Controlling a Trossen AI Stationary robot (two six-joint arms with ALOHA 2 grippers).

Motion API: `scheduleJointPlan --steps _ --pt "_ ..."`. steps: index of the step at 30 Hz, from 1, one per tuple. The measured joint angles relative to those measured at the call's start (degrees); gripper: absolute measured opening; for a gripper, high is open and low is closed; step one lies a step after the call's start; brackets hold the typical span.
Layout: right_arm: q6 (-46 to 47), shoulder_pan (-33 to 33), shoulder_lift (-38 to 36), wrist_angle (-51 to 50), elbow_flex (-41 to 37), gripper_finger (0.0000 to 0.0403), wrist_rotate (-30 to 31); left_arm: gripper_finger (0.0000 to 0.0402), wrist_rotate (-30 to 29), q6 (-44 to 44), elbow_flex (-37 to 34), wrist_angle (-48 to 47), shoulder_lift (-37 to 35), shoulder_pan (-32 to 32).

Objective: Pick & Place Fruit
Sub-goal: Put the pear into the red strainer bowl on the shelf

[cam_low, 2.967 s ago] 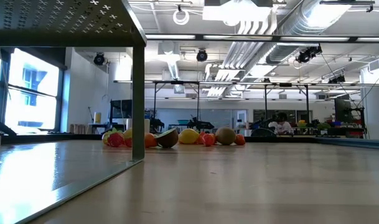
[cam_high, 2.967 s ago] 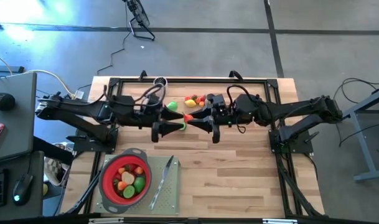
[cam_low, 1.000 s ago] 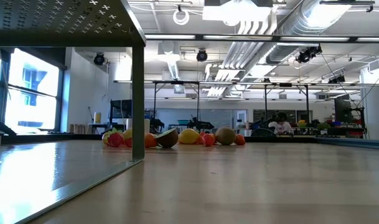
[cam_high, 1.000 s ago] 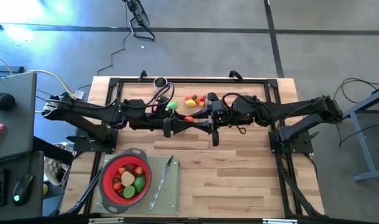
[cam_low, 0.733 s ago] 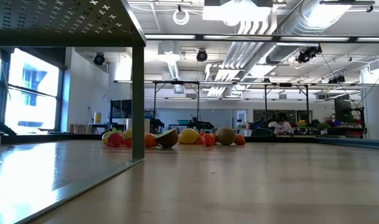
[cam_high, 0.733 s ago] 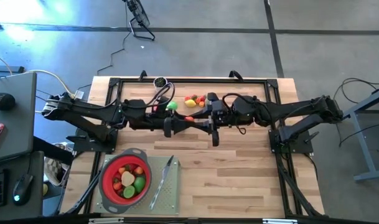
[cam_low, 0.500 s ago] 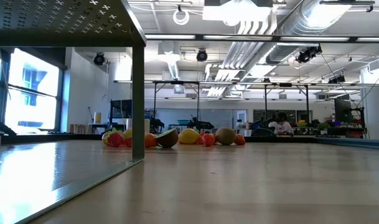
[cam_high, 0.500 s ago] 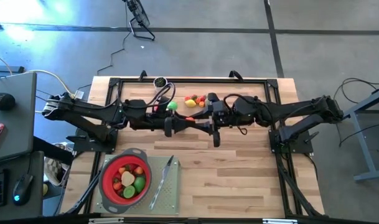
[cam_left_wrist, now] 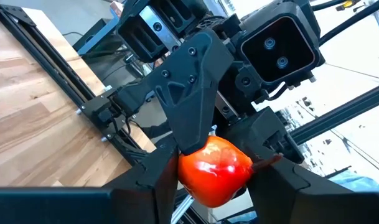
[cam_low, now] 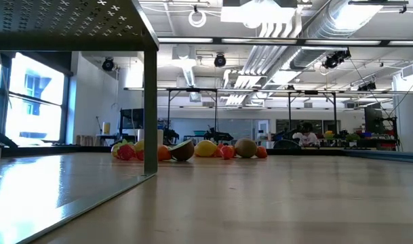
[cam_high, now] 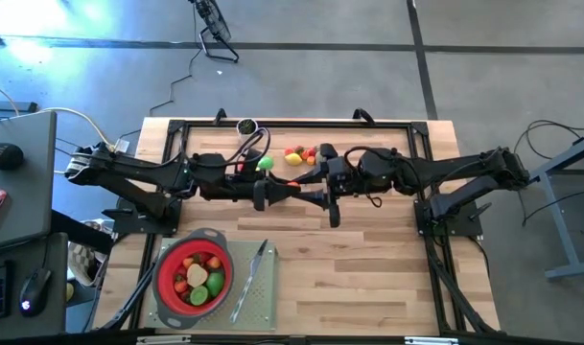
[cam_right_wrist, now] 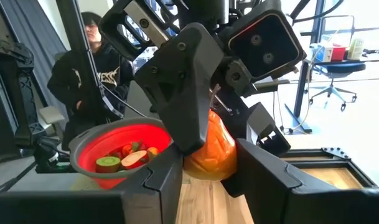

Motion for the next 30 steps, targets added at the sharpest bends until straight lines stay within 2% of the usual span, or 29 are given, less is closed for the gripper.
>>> scheduleJointPlan --steps 9,18,24,30 --pt "-2.6 0.0 0.0 0.6 0.0 0.0172 0.0 0.0155 -0.2 0.4 0.0 0.0 0.0 0.0" --pt "-2.6 0.0 -1.1 0.7 -0.2 0.0245 0.4 0.0156 0.7 1.5 0.1 0.9 -0.2 0.0" --pt "-3.1 0.0 -5.6 0.6 -0.2 0.0281 0.2 0.0156 2.6 3.9 0.1 1.4 -0.3 0.0" --pt "-2.8 0.0 -10.2 -2.9 -0.2 0.0288 0.1 0.0156 5.1 7.4 0.1 1.4 -1.8 0.0"
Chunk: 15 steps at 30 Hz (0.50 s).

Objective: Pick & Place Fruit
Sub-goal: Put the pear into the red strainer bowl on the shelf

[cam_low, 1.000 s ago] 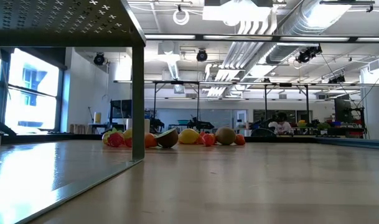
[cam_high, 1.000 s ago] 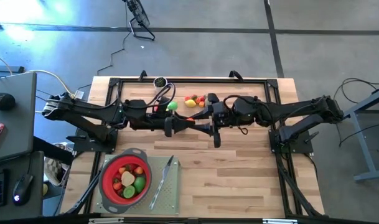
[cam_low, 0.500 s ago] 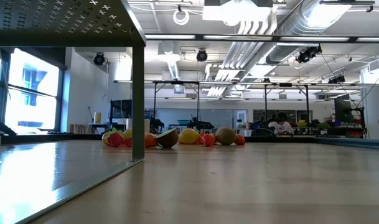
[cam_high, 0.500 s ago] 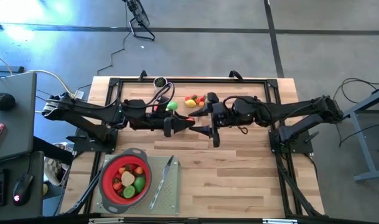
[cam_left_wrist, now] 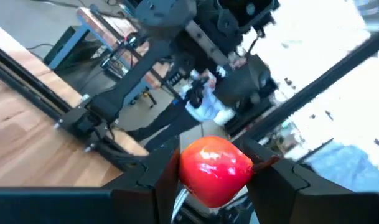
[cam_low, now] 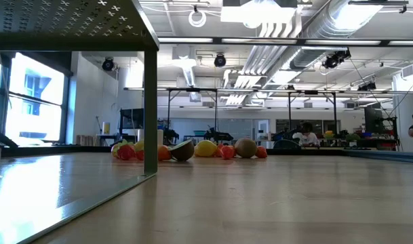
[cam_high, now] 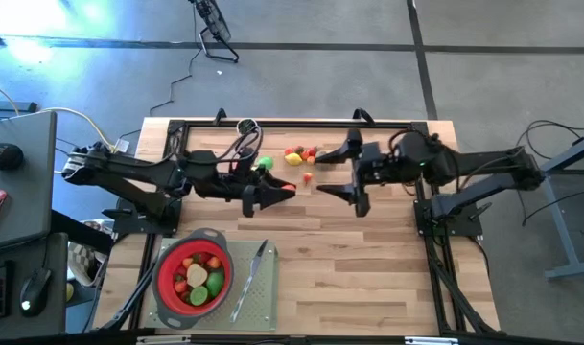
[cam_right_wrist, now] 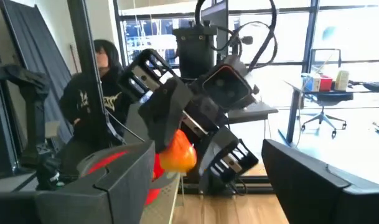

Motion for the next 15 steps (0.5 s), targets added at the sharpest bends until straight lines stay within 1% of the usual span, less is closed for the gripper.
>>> scheduleJointPlan --steps 2,5,7,11,15 --pt "0.4 0.0 -1.1 -1.1 0.1 0.0287 -0.1 0.0156 1.5 0.5 0.1 0.2 -0.6 0.0" --pt "2.2 0.0 -2.3 -2.8 0.1 0.0283 -0.2 0.0157 4.8 0.7 0.0 -1.9 -2.7 0.0" --pt "2.9 0.0 -2.3 -3.6 0.1 0.0280 -0.1 0.0157 8.5 1.6 0.1 -2.8 -3.9 0.0" --pt "3.0 0.0 -2.1 -3.8 0.1 0.0274 0.0 0.0157 17.7 2.5 0.1 -5.2 -6.2 0.0" --pt "3.3 0.0 -1.5 -3.6 0.1 0.0271 0.1 0.0157 22.9 3.3 0.1 -6.6 -7.5 0.0"
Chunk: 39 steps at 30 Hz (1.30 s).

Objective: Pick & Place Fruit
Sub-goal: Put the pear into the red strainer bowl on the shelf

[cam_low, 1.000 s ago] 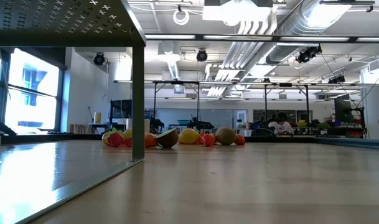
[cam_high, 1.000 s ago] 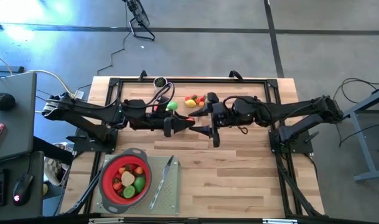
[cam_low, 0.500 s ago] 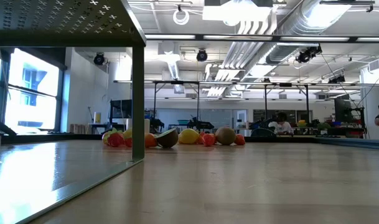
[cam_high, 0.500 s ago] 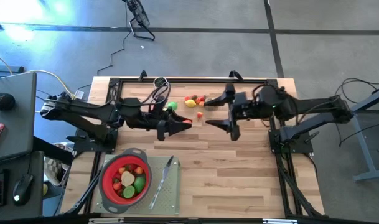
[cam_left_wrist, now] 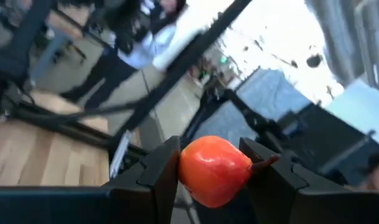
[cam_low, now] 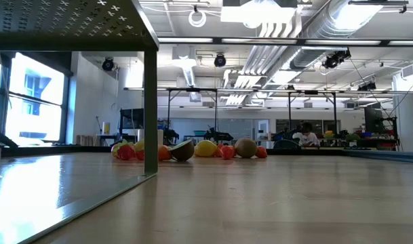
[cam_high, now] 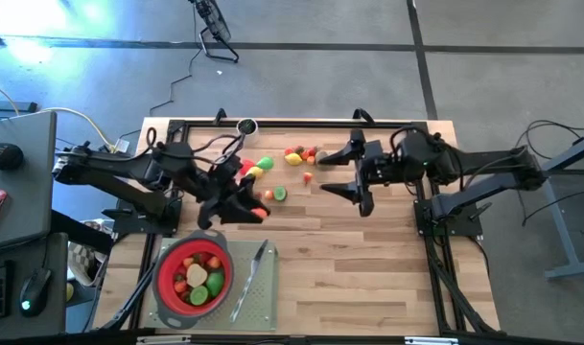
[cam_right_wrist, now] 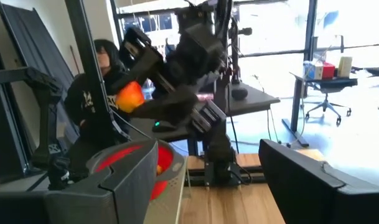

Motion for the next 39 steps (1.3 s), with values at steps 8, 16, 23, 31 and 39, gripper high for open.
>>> scheduleJointPlan --steps 8,16,23,31,39 --pt "3.0 0.0 0.0 0.0 0.0 0.0270 1.1 0.0157 3.3 0.1 -0.1 -12.1 -3.8 -1.8" --pt "4.5 0.0 0.0 0.0 0.0 0.0270 3.5 0.0157 -8.2 0.3 -0.1 -25.4 -10.8 -10.4" --pt "4.5 -0.1 0.0 0.1 0.0 0.0270 6.6 0.0157 -28.3 0.2 -0.1 -35.3 -16.3 -21.6" --pt "4.5 -0.1 0.0 0.0 0.0 0.0270 7.6 0.0157 -38.0 1.7 -0.1 -40.8 -13.6 -33.5" --pt "4.2 -0.2 0.0 0.0 0.0 0.0270 7.6 0.0157 -41.0 -3.7 -0.1 -45.2 -7.0 -39.6"
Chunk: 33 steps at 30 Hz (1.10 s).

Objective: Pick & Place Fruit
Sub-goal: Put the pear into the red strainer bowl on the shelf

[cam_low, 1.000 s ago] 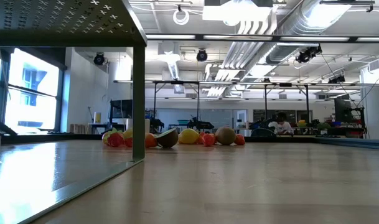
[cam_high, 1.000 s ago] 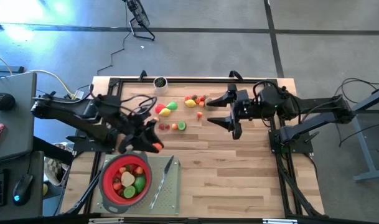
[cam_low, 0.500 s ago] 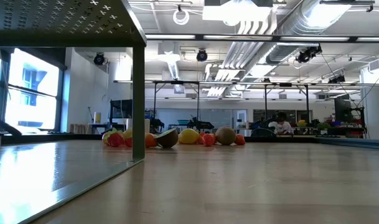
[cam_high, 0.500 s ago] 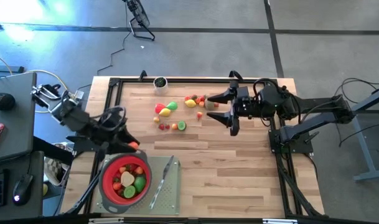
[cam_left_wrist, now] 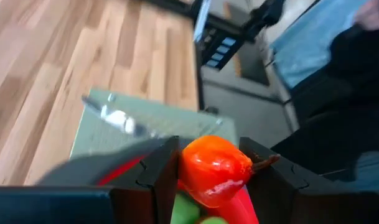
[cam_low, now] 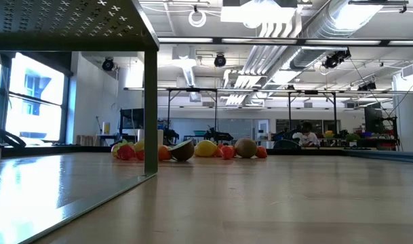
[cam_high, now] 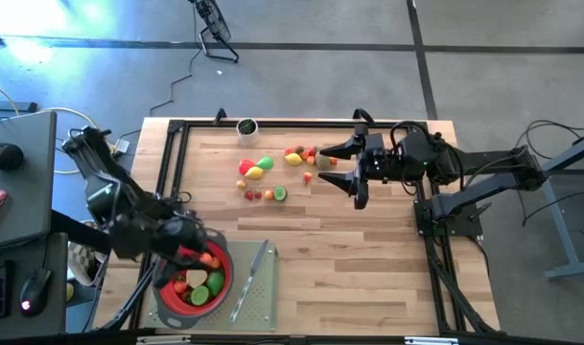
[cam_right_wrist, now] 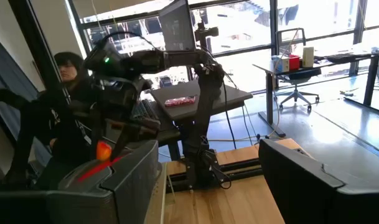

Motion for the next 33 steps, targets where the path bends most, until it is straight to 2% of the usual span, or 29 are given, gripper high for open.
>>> scheduleJointPlan --steps 8,12,17,25,33 --pt "0.0 0.0 0.0 -1.0 0.0 0.0270 3.4 0.0141 -2.1 -7.4 0.0 -4.2 4.3 -1.0" --pt "0.0 0.0 0.0 -1.1 0.0 0.0270 3.4 0.0136 0.1 -7.7 0.0 -3.8 4.7 -1.0" --pt "0.0 0.0 0.0 -1.2 0.0 0.0270 3.4 0.0148 2.0 -8.4 0.0 -3.8 4.5 -0.9" --pt "0.2 0.0 0.0 -1.2 0.0 0.0270 3.4 0.0154 11.1 -8.4 0.0 -6.2 4.4 -0.9" --pt "0.2 0.0 0.0 -1.2 0.0 0.0270 5.8 0.0155 12.0 -7.2 0.0 -7.2 4.4 -0.9"
